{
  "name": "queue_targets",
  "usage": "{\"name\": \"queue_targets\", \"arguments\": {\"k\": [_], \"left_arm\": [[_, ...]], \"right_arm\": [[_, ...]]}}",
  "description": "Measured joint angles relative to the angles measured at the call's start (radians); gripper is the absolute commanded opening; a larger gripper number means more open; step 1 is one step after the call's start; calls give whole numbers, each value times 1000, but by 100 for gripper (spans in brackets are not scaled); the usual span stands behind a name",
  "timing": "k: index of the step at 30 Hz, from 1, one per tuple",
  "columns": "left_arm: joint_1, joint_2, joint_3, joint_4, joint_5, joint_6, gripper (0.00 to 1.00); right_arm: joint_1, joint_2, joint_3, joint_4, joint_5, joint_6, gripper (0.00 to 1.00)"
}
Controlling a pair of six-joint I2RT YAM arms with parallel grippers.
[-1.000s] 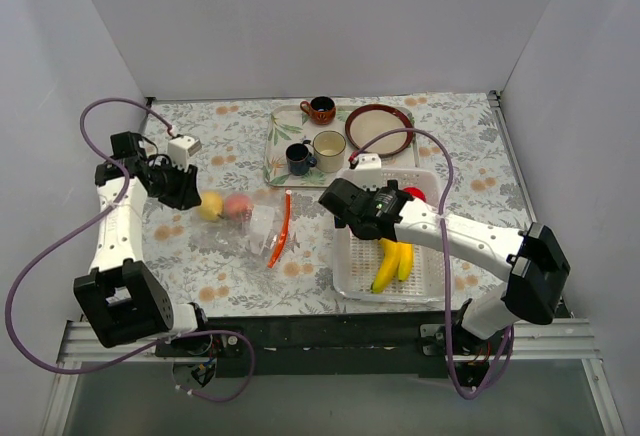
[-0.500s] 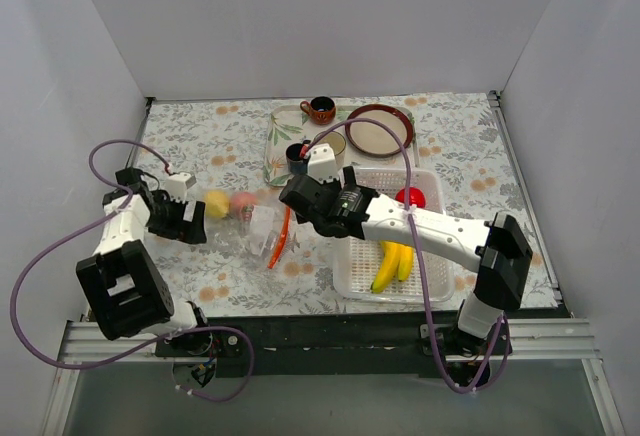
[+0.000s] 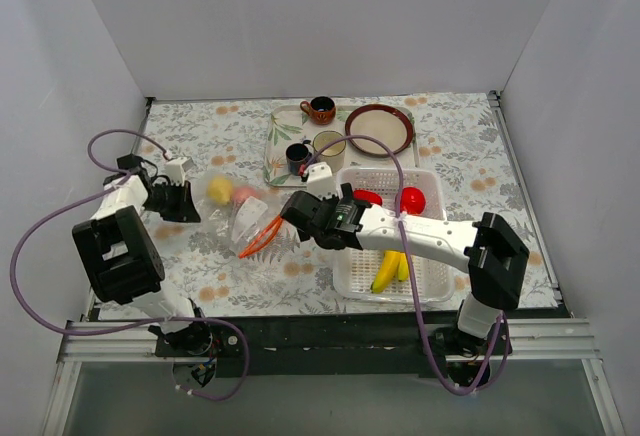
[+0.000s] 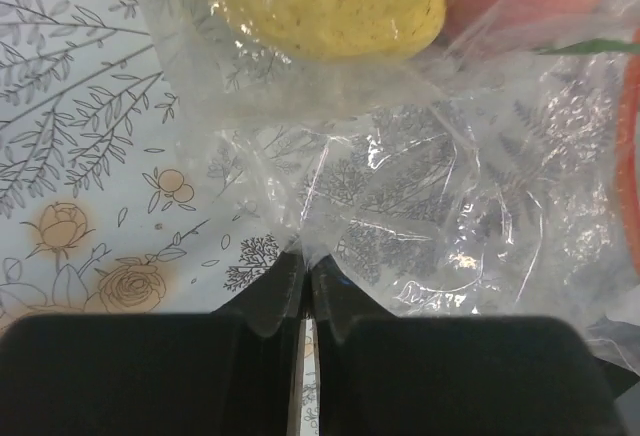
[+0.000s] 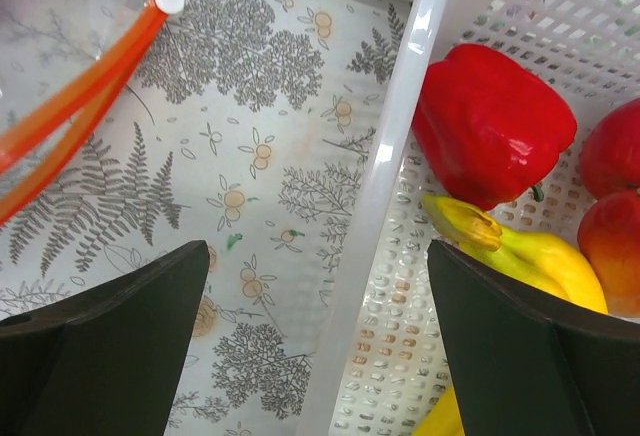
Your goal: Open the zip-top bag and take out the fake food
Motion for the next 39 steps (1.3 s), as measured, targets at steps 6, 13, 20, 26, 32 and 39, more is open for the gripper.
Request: {"name": "queue_targets", "arguments": {"k": [6,13,20,26,32,39], "left_arm": [[0,-103,84,-77,61,11,0],[-6,-249,156,-201,137,63,0],[-19,-298,89,-242,126,131,0],[-20,-312,56,-239,79,181,0],[-24,-357,-5,-159,7,219,0],[-25,-305,-161,10,-140,263,0]], "right_arm": [[16,2,-51,5,-25,22,99],[34,32,-61,44,-55,32,98],[37,102,-61,94,-85,11,99],[37,136,-52,129,-97,-6,98],[37,168,-8,101,-89,-9,99],[37,47,-139,19,-40,60,99]]}}
